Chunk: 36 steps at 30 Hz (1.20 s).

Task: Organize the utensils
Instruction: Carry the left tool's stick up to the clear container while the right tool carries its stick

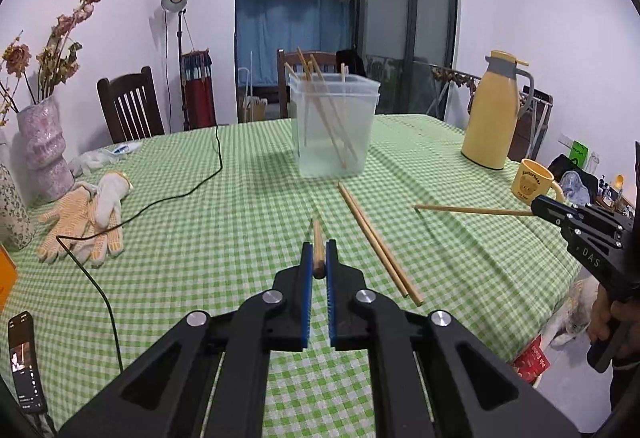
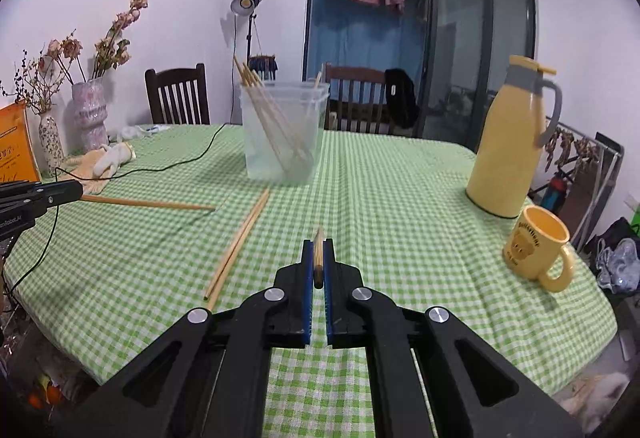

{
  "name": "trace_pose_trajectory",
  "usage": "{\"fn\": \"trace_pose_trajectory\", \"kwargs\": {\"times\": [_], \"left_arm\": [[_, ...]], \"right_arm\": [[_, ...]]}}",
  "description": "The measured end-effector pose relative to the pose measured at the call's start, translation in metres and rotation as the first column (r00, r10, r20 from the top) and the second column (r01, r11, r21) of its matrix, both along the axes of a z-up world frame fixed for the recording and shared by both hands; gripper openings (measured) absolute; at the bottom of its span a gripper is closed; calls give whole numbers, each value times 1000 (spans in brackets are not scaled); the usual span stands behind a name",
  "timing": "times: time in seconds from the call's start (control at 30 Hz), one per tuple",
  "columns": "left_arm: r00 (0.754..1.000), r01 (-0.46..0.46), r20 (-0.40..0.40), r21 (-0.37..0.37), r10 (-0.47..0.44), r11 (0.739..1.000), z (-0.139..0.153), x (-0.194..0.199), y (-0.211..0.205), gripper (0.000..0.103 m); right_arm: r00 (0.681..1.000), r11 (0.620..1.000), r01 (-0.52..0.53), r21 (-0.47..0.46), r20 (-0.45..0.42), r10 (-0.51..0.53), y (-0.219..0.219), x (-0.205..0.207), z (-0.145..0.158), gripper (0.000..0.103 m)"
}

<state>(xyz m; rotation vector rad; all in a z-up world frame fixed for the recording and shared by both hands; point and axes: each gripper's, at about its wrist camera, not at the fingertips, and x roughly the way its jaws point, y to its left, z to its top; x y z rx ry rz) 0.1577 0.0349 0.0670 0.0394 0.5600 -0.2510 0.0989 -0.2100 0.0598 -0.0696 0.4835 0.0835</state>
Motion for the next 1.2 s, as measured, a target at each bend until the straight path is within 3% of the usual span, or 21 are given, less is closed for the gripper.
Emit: {"fn": "trace_pose_trajectory", "kwargs": {"times": [0.33, 0.67, 0.93, 1.2], "left_arm": [[999, 25, 39, -21, -25, 999, 18, -13, 7, 3], [990, 70, 122, -1, -70, 998, 59, -3, 7, 3], [983, 115, 137, 33, -119, 993, 90, 35, 2, 3], [984, 154, 97, -5, -152, 988, 102, 85, -3, 3]], "right_arm": [[999, 1000, -8, -19, 42, 8, 6, -9, 18, 4], [995, 998, -48, -45, 88, 51, 5, -1, 47, 4], [991, 993, -113, 23, 72, 111, -12, 31, 71, 4], [991, 987, -136, 91, 4, 136, -31, 76, 85, 4]]}}
